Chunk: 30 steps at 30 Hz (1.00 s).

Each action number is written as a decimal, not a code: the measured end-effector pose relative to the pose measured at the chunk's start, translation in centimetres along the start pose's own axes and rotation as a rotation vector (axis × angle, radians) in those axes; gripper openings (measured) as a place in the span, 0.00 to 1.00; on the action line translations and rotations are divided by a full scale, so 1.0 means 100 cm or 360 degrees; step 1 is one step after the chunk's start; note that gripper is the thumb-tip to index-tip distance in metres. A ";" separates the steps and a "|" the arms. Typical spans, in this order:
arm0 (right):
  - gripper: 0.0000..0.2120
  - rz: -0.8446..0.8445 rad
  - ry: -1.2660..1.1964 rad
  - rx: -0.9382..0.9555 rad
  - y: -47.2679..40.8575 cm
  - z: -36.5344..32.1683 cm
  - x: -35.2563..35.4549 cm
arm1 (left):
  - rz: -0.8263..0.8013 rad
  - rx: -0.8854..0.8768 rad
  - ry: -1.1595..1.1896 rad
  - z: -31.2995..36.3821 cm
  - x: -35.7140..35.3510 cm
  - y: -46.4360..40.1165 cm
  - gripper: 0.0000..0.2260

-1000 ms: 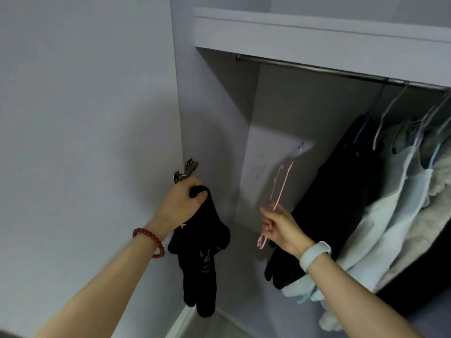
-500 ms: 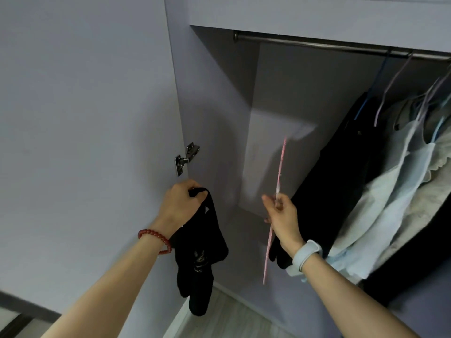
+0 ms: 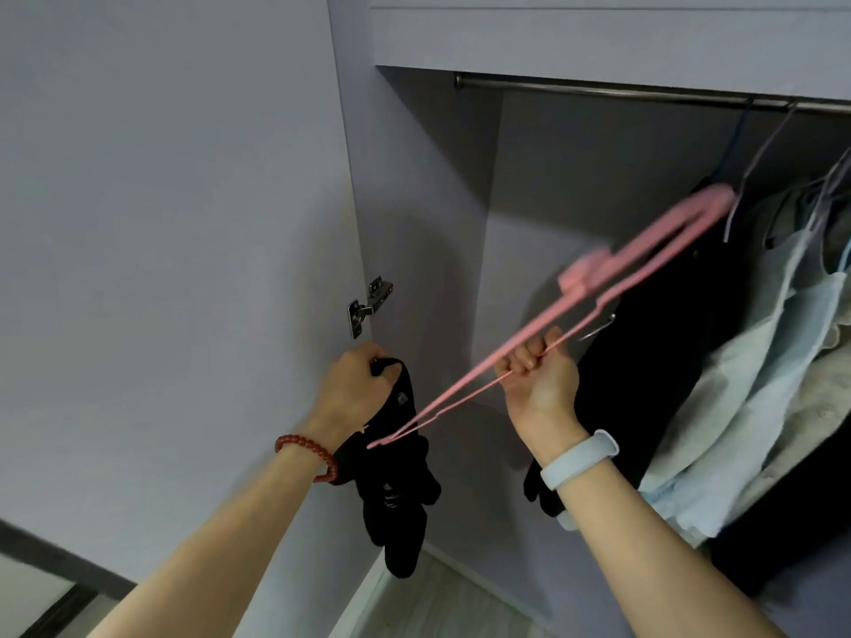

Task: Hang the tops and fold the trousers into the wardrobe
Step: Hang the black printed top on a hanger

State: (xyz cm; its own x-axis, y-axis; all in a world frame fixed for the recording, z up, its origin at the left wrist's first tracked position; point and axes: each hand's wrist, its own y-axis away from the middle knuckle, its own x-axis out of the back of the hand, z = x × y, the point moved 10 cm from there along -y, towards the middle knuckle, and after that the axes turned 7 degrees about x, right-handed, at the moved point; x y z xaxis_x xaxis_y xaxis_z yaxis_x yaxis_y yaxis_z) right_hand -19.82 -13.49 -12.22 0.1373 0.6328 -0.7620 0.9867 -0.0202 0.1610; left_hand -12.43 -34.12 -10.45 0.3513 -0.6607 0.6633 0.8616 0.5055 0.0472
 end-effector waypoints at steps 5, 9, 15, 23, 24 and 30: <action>0.19 0.0129 0.0276 0.0250 -0.005 -0.024 -0.011 | 0.0112 0.0059 -0.0218 -0.003 0.012 -0.004 0.03; 0.20 0.0100 0.0371 0.0369 -0.003 -0.030 -0.019 | 0.0077 0.0073 -0.0312 -0.002 0.009 -0.003 0.06; 0.19 0.0047 0.0313 0.0300 -0.011 -0.019 -0.023 | -0.0014 -0.0017 0.0135 0.017 0.009 0.006 0.04; 0.20 -0.0007 0.0922 0.0433 -0.023 0.019 0.009 | 0.0357 -0.0235 0.0686 0.057 0.087 0.020 0.10; 0.21 -0.0105 0.1105 0.0543 -0.024 0.013 0.004 | 0.0470 -0.0263 0.0551 0.055 0.099 0.021 0.12; 0.20 -0.0470 0.1735 0.1230 -0.031 -0.056 -0.043 | 0.0757 0.0061 0.0158 -0.006 0.109 0.024 0.09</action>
State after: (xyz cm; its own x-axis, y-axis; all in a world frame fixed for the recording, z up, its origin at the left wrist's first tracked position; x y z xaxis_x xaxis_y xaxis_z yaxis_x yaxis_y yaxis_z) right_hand -23.96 -11.77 -5.91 0.1328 0.9648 0.2268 0.8128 0.0249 -0.5820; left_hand -6.37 -40.44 -3.53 0.7378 -0.4000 0.5437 0.5833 0.7832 -0.2153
